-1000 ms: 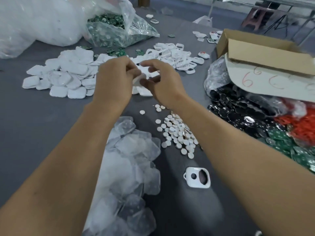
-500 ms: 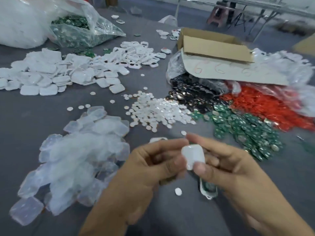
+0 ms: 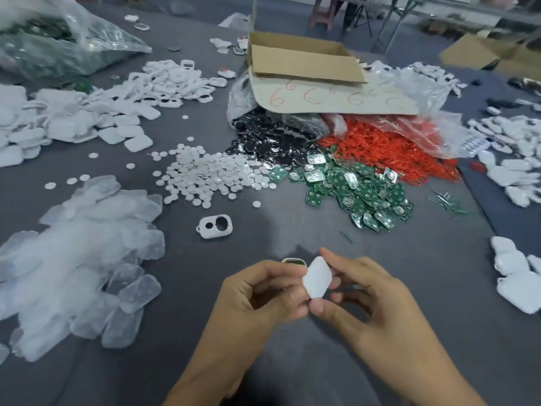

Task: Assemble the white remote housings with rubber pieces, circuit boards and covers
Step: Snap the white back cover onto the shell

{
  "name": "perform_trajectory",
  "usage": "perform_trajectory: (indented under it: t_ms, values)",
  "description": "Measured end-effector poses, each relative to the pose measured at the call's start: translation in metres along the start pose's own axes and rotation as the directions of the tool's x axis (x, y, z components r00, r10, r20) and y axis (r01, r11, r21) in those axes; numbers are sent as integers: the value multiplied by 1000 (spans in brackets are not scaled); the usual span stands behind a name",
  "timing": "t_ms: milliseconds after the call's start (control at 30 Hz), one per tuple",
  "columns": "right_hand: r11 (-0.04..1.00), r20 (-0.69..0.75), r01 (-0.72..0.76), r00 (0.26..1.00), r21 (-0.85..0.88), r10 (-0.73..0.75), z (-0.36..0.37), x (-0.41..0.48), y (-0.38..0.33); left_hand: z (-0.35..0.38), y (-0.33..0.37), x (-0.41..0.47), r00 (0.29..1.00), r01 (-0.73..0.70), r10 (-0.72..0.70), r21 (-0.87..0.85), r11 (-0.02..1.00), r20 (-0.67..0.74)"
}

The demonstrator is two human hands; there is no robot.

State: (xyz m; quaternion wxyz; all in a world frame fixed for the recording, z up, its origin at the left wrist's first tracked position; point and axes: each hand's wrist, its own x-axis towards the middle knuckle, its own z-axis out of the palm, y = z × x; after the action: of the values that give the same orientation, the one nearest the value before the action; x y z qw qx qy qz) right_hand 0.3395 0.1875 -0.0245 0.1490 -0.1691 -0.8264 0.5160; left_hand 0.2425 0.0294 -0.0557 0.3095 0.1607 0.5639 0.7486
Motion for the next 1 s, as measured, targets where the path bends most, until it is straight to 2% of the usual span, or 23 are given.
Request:
perform_trajectory:
  t_ms: [33, 67, 100, 167, 233, 300, 400, 633, 733, 867, 1000]
  values:
    - [999, -22, 13, 1000, -48, -14, -5, 0, 6, 1, -4, 0, 999, -34, 38, 81, 996, -39]
    - [988, -50, 23, 998, -152, -31, -10, 1, 13, 2, -9, 1, 986, -78, 110, 233, 969, -124]
    - [952, -52, 31, 997, -306, -49, -15, 3, 19, 4, -13, 3, 956, -99, 204, 422, 901, -211]
    - [834, 23, 44, 999, -550, -37, -20, 5, 28, 12, -18, 4, 904, -75, 352, 718, 692, -244]
    - [806, 107, 49, 994, -590, 17, -24, 8, 34, 18, -27, 7, 909, -38, 368, 842, 538, -195]
    - [828, 213, 89, 976, -554, 37, -31, 12, 36, 20, -35, 9, 907, -39, 389, 886, 462, -163]
    - [803, 351, 228, 936, -551, -25, -36, 22, 37, 17, -39, 10, 906, -50, 392, 881, 471, -159]
    - [818, 354, 329, 920, -471, -167, -41, 36, 36, 13, -41, 7, 901, -61, 399, 864, 500, -167]
    - [843, 341, 330, 921, -424, -188, -33, 43, 29, 16, -40, 9, 898, -8, 401, 904, 427, -182]
    - [795, 423, 421, 876, -436, -232, -21, 52, 24, 19, -44, 12, 890, 25, 418, 934, 355, -183]
    - [749, 470, 467, 851, -471, -235, -15, 56, 21, 15, -47, 13, 886, 16, 426, 927, 374, -186]
